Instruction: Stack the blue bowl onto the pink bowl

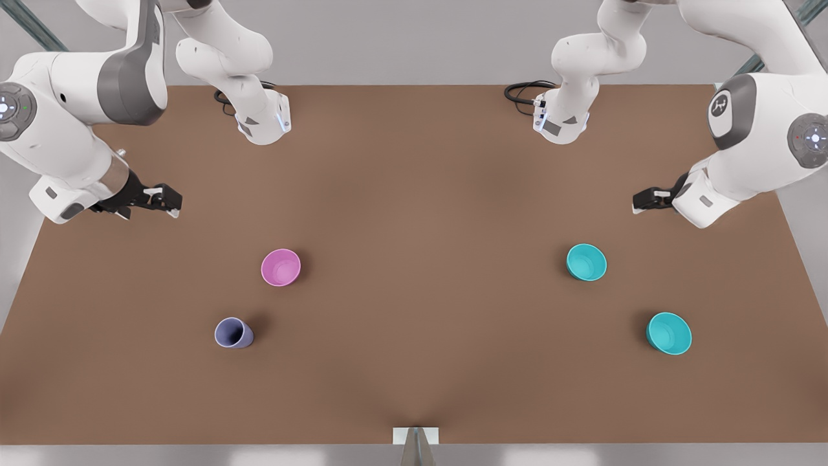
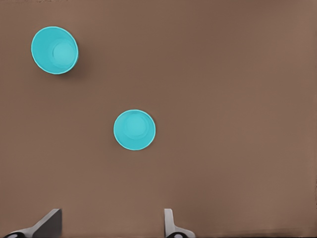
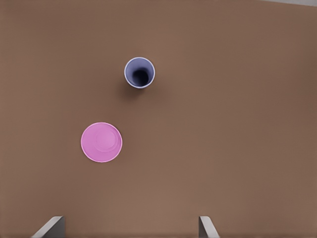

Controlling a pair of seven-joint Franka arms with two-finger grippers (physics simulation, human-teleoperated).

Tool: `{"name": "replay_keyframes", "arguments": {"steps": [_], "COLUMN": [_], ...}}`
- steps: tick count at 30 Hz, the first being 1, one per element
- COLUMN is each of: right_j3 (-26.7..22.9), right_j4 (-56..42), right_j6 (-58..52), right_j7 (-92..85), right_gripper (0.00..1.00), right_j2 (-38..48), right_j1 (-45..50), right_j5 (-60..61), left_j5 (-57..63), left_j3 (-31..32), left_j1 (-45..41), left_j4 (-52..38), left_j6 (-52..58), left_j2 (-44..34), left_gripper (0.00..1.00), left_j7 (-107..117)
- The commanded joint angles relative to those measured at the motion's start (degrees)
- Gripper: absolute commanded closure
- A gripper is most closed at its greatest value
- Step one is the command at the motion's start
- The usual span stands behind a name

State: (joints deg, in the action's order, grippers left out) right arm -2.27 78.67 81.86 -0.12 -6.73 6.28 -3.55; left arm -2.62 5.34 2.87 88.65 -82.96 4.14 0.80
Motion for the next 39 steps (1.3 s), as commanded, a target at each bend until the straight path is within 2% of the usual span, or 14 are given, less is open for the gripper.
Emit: {"name": "replay_keyframes", "arguments": {"steps": [1, 5, 7, 9, 11, 18, 20, 39], "right_j3": [0.0, 0.2, 0.2, 0.2, 0.1, 0.3, 0.5, 0.8], "right_j4": [-0.1, 1.2, 2.3, 3.2, 5.7, 23.1, 23.4, 26.4], "right_j6": [0.1, -0.6, -0.3, 3.7, 8.0, 27.5, 30.4, 31.7], "right_j7": [-0.1, 0.7, 1.0, 3.2, 3.6, 3.6, 3.6, 2.7], "right_gripper": [0.00, 0.00, 0.00, 0.00, 0.00, 0.00, 0.00, 0.00], "right_j2": [0.0, -1.6, -9.5, -16.4, -19.6, -17.6, -18.9, -26.0], "right_j1": [0.1, -1.0, -0.8, -1.0, -1.6, -1.4, -1.4, -1.1], "right_j5": [0.0, 0.6, 0.6, 4.7, 7.5, 10.0, 12.9, 19.9], "left_j5": [0.0, -0.1, 0.2, 0.6, 0.6, 0.4, 0.3, 0.3], "left_j3": [0.0, 0.0, 0.0, 0.0, 0.0, 0.2, 0.2, 0.0], "left_j1": [-0.8, -0.7, -0.6, -0.4, -0.4, -0.9, -0.9, -0.3], "left_j4": [-0.1, -0.1, -2.9, -3.0, -3.0, -3.2, -3.2, -3.2], "left_j6": [0.3, 0.3, 0.3, 0.1, 0.1, 0.3, 0.9, 1.0], "left_j2": [0.0, 0.2, 4.2, 4.6, 4.7, 4.3, 4.2, 4.3], "left_gripper": [0.00, 0.00, 0.00, 0.00, 0.00, 0.00, 0.00, 0.00], "left_j7": [0.0, 0.3, 0.1, 0.1, 0.1, 0.3, 0.3, 0.3]}}
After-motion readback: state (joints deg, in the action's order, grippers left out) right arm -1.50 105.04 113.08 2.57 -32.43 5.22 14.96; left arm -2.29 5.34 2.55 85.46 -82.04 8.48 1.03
